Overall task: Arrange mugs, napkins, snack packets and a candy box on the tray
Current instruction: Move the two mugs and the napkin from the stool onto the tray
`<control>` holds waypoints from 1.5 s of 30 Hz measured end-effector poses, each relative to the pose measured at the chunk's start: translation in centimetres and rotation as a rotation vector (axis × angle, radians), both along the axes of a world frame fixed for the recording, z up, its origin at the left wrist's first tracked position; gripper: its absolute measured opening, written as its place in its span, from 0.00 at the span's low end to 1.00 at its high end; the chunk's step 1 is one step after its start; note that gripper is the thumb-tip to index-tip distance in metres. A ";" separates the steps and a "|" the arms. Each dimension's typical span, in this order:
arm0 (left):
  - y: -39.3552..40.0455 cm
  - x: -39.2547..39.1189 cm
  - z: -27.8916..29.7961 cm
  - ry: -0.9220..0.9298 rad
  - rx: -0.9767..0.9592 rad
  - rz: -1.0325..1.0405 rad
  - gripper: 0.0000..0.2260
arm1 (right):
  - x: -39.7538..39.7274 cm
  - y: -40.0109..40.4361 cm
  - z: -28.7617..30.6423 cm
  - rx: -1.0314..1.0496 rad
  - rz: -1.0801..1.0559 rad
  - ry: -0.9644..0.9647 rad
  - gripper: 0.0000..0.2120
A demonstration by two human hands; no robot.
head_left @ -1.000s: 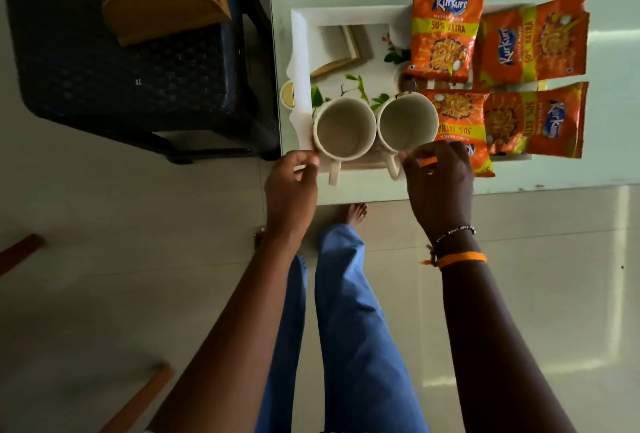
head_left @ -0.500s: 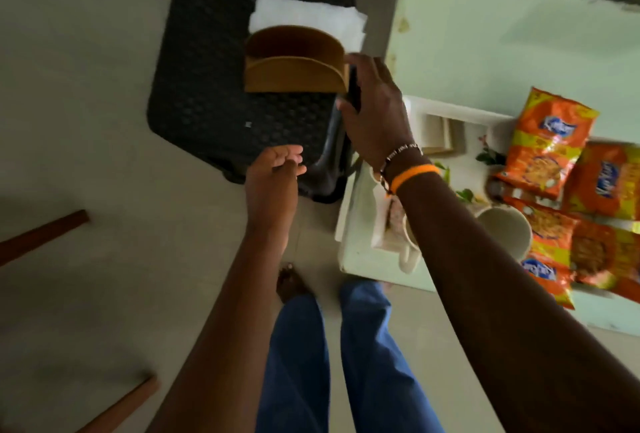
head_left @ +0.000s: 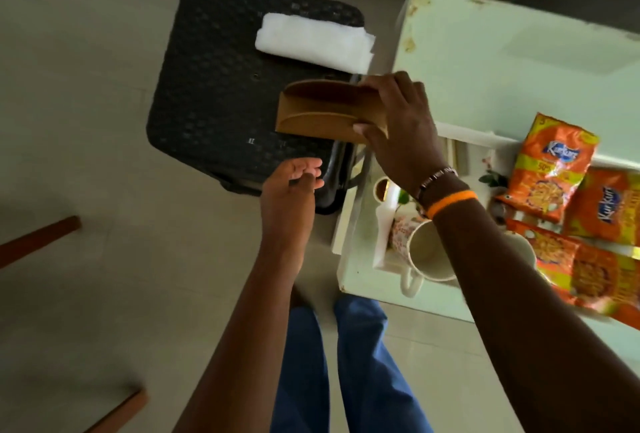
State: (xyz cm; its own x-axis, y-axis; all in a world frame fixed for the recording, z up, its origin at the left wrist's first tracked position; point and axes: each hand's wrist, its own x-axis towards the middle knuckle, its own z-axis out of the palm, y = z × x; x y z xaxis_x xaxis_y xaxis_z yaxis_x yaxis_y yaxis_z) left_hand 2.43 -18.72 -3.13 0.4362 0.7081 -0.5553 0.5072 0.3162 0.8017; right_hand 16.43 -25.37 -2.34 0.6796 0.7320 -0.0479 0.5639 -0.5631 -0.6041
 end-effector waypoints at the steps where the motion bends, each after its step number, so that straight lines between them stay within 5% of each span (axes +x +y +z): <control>1: -0.5 0.1 -0.1 0.002 -0.005 -0.016 0.12 | 0.1 -1.9 0.3 0.004 -0.024 -0.002 0.21; 11: -7.2 2.2 -0.4 0.027 -0.096 -0.106 0.11 | 2.0 -18.4 1.2 -0.096 -0.248 0.105 0.22; 26: -12.9 5.8 -1.1 0.138 0.001 -0.429 0.12 | 4.2 -20.2 -0.7 -0.296 -0.081 0.167 0.21; 33: -10.6 6.1 -0.3 0.097 -0.030 -0.378 0.12 | 5.6 -17.4 0.7 -0.258 -0.072 0.322 0.18; 40: -0.6 6.4 0.9 0.100 0.066 -0.278 0.14 | 5.8 -5.8 1.1 -0.112 -0.082 0.462 0.09; 45: 5.9 6.5 -0.2 0.082 0.016 -0.204 0.13 | 5.7 3.0 -1.5 -0.024 -0.313 0.550 0.17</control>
State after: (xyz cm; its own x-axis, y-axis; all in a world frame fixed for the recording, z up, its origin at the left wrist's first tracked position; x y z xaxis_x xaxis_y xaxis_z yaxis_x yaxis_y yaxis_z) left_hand 8.89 -12.84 -3.32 0.5249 0.6190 -0.5842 0.6233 0.1878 0.7591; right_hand 22.14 -22.35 -3.81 0.7325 0.4970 -0.4653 -0.0194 -0.6679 -0.7440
